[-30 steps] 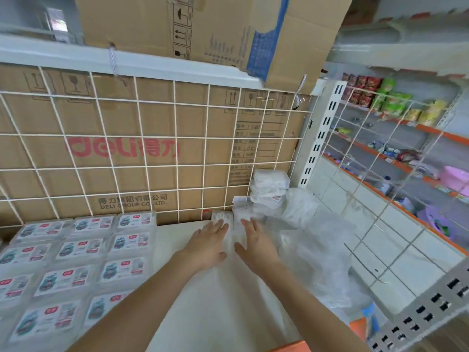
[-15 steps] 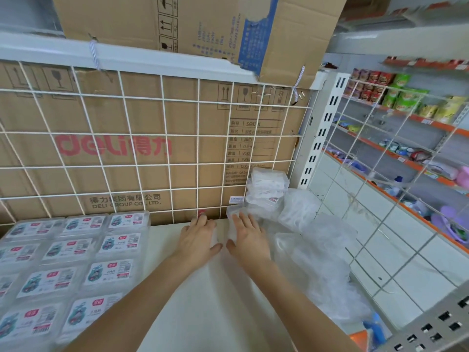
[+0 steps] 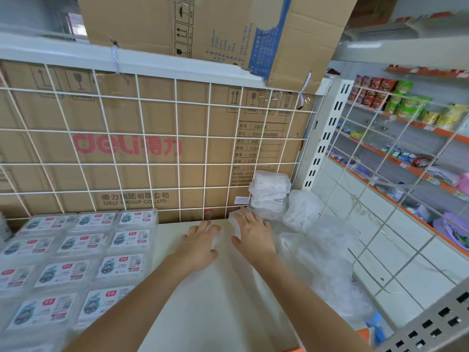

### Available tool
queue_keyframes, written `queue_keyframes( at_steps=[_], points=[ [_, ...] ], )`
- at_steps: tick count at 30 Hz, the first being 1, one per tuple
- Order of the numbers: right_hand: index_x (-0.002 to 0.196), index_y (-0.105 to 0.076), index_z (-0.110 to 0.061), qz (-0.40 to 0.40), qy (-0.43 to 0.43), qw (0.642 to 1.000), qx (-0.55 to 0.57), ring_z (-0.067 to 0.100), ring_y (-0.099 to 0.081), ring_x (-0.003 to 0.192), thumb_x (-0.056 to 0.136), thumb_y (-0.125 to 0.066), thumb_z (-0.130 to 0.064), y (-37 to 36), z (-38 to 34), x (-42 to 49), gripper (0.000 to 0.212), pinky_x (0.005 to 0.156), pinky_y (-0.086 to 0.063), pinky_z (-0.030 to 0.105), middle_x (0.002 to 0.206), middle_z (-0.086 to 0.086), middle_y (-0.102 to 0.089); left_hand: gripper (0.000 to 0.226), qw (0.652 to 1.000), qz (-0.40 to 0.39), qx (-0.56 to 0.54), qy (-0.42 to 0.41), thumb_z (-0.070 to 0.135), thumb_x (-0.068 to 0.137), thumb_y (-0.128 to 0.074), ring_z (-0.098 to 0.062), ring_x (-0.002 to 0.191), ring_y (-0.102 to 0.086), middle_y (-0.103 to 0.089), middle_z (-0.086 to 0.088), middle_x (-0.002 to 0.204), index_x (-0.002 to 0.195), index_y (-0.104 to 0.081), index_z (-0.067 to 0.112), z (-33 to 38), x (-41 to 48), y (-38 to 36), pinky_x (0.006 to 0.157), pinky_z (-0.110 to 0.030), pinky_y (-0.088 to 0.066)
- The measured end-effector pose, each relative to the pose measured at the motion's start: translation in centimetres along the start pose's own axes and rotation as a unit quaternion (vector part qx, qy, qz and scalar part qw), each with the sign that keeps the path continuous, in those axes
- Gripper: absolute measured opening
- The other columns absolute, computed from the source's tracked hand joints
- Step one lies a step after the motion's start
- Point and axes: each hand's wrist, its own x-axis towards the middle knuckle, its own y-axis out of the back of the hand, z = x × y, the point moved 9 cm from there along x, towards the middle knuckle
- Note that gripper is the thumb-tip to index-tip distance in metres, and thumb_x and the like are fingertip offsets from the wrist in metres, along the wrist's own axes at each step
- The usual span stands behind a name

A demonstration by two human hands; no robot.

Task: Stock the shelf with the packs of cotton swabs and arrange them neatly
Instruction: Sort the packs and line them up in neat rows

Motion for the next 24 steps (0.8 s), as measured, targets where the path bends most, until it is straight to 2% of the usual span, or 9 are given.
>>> queue_keyframes(
  at_steps=[5, 7, 10, 12, 17, 19, 20, 22, 24],
  points=[
    [0.147, -0.017, -0.026, -0.069, -0.015, 0.996, -0.05, 0.023, -0.01, 0.143, 0.092, -0.051, -0.038, -1.5, 0.0, 1.1, 0.066, 0.105, -0.031, 0.046, 0.155, 0.003, -0.016, 0.06, 1.0, -0.013, -0.005, 0.003, 0.022, 0.092, -0.046, -0.026, 0.138, -0.02, -0.01, 0.002, 0.155, 0.146, -0.022, 0.029, -0.3, -0.2, 0.0, 0.104, -0.038, -0.03],
    [0.146, -0.022, -0.026, -0.071, -0.016, 0.995, -0.061, 0.026, -0.016, 0.14, 0.092, -0.052, -0.035, -1.6, -0.2, 1.6, 0.062, 0.101, -0.036, 0.045, 0.151, 0.006, -0.022, 0.061, 1.0, -0.016, -0.007, 0.001, 0.024, 0.092, -0.046, -0.027, 0.137, -0.02, -0.009, 0.003, 0.155, 0.147, -0.02, 0.029, -0.4, -0.3, -0.1, 0.105, -0.038, -0.03],
    [0.135, -0.036, -0.023, -0.046, -0.02, 0.997, -0.054, 0.025, -0.027, 0.131, 0.091, -0.052, -0.019, -1.0, -0.4, 1.9, 0.047, 0.09, -0.043, 0.041, 0.136, 0.005, -0.035, 0.064, 1.0, -0.02, -0.019, 0.002, 0.027, 0.092, -0.048, -0.028, 0.134, -0.024, -0.009, 0.005, 0.155, 0.148, -0.019, 0.031, -0.9, -0.4, -0.1, 0.105, -0.037, -0.03],
    [0.13, -0.037, -0.021, -0.038, -0.023, 0.998, -0.046, 0.024, -0.032, 0.126, 0.089, -0.051, -0.01, -0.7, -0.5, 1.9, 0.045, 0.085, -0.046, 0.038, 0.131, 0.005, -0.038, 0.064, 0.999, -0.019, -0.035, 0.004, 0.028, 0.091, -0.049, -0.028, 0.132, -0.028, -0.012, 0.004, 0.154, 0.148, -0.021, 0.032, -1.2, -0.5, 0.0, 0.104, -0.036, -0.032],
    [0.125, -0.041, -0.012, -0.003, -0.036, 0.995, 0.088, 0.025, -0.04, 0.115, 0.084, -0.042, 0.005, 1.0, -0.5, 1.0, 0.045, 0.081, -0.045, 0.036, 0.125, 0.006, -0.043, 0.061, 0.99, -0.026, -0.136, 0.04, 0.037, 0.085, -0.046, -0.031, 0.13, -0.035, -0.025, -0.003, 0.149, 0.144, -0.032, 0.031, -2.2, -0.8, 0.3, 0.105, -0.035, -0.033],
    [0.124, -0.044, -0.012, 0.026, -0.028, 0.989, 0.141, 0.027, -0.045, 0.108, 0.085, -0.042, 0.004, 2.0, -0.3, 0.4, 0.042, 0.077, -0.04, 0.036, 0.122, 0.006, -0.046, 0.06, 0.974, -0.016, -0.219, 0.054, 0.038, 0.083, -0.044, -0.027, 0.132, -0.035, -0.029, -0.004, 0.147, 0.142, -0.038, 0.028, -2.4, -1.1, 0.8, 0.104, -0.029, -0.032],
    [0.124, -0.045, -0.012, 0.045, -0.021, 0.986, 0.159, 0.029, -0.048, 0.104, 0.086, -0.043, 0.003, 2.6, -0.3, 0.1, 0.041, 0.075, -0.039, 0.035, 0.12, 0.007, -0.048, 0.055, 0.962, -0.006, -0.267, 0.059, 0.032, 0.087, -0.046, -0.023, 0.133, -0.035, -0.029, -0.003, 0.148, 0.141, -0.039, 0.027, -2.5, -1.3, 1.1, 0.101, -0.026, -0.031],
    [0.122, -0.048, -0.01, 0.082, -0.014, 0.977, 0.195, 0.033, -0.054, 0.095, 0.087, -0.044, 0.002, 3.6, -0.3, -0.5, 0.037, 0.071, -0.04, 0.036, 0.118, 0.008, -0.051, 0.052, 0.929, 0.001, -0.364, 0.073, 0.017, 0.091, -0.047, -0.019, 0.131, -0.037, -0.033, 0.0, 0.146, 0.142, -0.039, 0.026, -2.8, -1.9, 1.7, 0.093, -0.024, -0.034],
    [0.123, -0.047, -0.01, 0.101, -0.023, 0.967, 0.232, 0.03, -0.056, 0.088, 0.089, -0.046, 0.0, 4.2, -0.1, -0.8, 0.036, 0.069, -0.042, 0.035, 0.116, 0.004, -0.053, 0.054, 0.891, -0.012, -0.445, 0.091, 0.017, 0.089, -0.047, -0.021, 0.119, -0.047, -0.043, 0.0, 0.141, 0.141, -0.04, 0.028, -2.8, -2.8, 2.0, 0.079, -0.025, -0.038]
  ],
)
